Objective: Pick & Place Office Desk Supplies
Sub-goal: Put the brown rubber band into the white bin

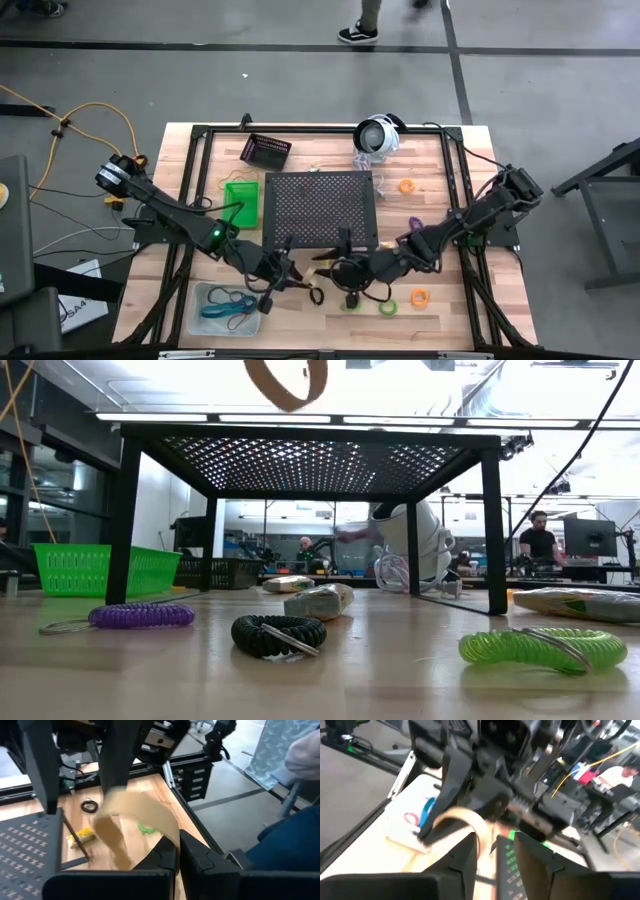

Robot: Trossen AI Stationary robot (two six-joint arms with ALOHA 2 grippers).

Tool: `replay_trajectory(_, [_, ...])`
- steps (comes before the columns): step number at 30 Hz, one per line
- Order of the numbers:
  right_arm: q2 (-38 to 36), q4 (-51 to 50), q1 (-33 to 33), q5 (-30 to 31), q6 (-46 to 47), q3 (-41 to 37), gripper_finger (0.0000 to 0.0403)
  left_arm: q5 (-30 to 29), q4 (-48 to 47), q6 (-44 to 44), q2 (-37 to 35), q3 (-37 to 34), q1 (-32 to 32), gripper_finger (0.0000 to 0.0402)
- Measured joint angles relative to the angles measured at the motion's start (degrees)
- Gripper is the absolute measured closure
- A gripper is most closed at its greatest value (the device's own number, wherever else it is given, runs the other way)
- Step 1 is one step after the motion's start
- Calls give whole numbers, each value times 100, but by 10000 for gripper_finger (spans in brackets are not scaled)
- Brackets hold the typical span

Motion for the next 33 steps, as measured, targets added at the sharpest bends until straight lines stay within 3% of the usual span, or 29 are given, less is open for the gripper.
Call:
replay_trajectory(11, [0,-769,312,-732,1235,0,268,-3,-144,-498,-2,0,-432,401])
replay_trajectory(21, [0,-925,541,-781,1670,0,268,-30,-1199,-1805,-436,0,-1121,401])
replay_trajectory(33, [0,-1108,533,-779,1885,0,268,-900,-2682,-3225,-931,2,-2234,401])
